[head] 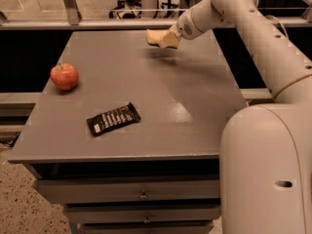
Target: Pick sponge
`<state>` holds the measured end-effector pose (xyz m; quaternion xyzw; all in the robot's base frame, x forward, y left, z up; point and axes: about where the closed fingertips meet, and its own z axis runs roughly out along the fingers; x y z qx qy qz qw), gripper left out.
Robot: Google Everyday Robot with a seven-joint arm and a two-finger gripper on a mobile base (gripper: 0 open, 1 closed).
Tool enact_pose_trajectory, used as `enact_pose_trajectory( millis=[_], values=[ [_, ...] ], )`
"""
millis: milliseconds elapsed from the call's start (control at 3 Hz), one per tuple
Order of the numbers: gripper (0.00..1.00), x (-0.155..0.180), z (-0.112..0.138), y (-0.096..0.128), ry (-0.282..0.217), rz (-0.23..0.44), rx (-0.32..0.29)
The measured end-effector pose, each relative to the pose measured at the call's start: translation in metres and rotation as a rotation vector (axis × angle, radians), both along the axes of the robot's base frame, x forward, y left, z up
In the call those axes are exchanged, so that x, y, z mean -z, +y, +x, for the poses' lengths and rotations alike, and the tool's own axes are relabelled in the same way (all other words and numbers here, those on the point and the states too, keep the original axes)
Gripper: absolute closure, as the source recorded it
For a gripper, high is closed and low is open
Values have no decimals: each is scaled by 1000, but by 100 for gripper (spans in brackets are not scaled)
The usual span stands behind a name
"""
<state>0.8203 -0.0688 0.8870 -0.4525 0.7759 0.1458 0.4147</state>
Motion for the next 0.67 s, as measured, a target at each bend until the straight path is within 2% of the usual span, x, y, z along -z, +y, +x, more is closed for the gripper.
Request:
enact_pose_trajectory(
  millis=[333, 667],
  values=[
    [100, -35, -49, -9, 4, 66, -81],
    [100, -45, -62, -15, 4, 91, -93]
  ],
)
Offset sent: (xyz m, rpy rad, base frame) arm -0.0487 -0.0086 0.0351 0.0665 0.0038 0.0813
